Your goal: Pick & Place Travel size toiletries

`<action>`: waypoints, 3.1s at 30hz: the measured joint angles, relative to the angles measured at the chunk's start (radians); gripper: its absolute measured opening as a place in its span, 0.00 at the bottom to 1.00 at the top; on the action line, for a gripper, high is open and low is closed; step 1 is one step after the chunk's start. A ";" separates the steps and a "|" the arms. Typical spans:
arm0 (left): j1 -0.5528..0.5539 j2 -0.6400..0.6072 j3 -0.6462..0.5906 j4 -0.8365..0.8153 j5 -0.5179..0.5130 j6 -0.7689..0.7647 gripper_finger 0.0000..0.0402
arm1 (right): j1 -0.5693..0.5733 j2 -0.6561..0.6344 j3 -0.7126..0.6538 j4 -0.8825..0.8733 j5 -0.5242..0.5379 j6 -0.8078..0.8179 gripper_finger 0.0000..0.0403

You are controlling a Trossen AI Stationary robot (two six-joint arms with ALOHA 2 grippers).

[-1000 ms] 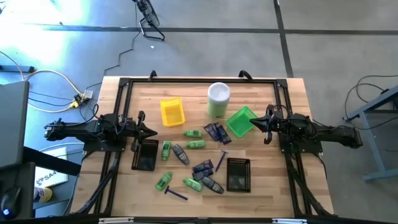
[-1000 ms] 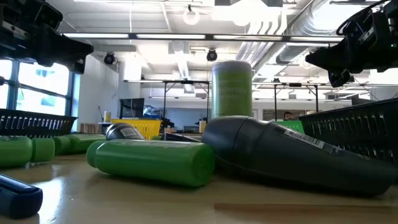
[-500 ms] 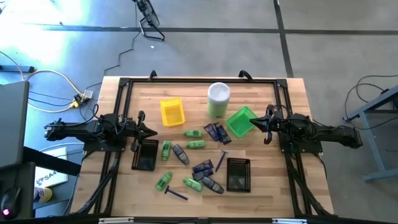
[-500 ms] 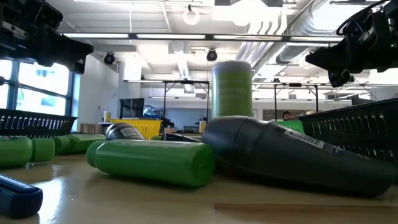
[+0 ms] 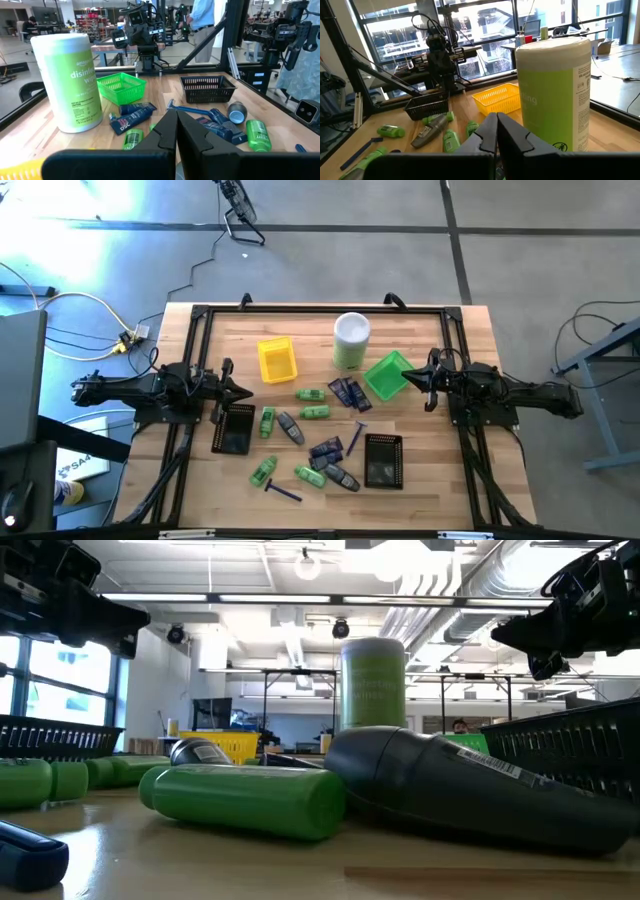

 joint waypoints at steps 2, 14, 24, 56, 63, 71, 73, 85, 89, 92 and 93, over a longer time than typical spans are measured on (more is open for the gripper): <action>0.000 0.000 0.000 0.000 0.000 0.000 0.01 | 0.000 0.000 0.000 0.000 0.000 0.000 0.01; 0.000 0.000 0.000 0.000 0.000 0.000 0.01 | 0.000 0.000 0.000 0.000 0.000 0.000 0.01; 0.000 0.000 0.000 0.000 0.000 0.000 0.01 | 0.000 0.000 0.000 0.000 0.000 0.000 0.01; 0.000 0.000 0.000 0.000 0.000 0.000 0.01 | 0.000 0.000 0.000 0.000 0.000 0.000 0.01; 0.000 0.000 0.000 0.000 0.000 0.000 0.01 | 0.000 0.000 0.000 0.000 0.000 0.000 0.01; 0.000 0.000 0.000 0.000 0.000 0.000 0.01 | 0.000 0.000 0.000 0.008 -0.007 0.026 0.01; 0.000 0.000 0.000 0.002 0.000 -0.003 0.01 | 0.000 0.000 0.000 0.014 -0.011 0.027 0.01; 0.000 0.000 0.000 0.003 0.001 -0.082 0.01 | 0.000 0.000 0.000 0.025 -0.020 0.027 0.01; 0.000 0.000 0.000 0.003 0.001 -0.084 0.01 | 0.000 0.000 0.000 0.027 -0.021 0.046 0.01; 0.000 0.000 0.000 0.004 0.000 -0.148 0.01 | 0.000 0.000 0.000 0.029 -0.018 0.171 0.01; 0.000 0.000 0.000 0.004 0.000 -0.177 0.01 | 0.000 0.000 0.000 0.029 -0.018 0.224 0.01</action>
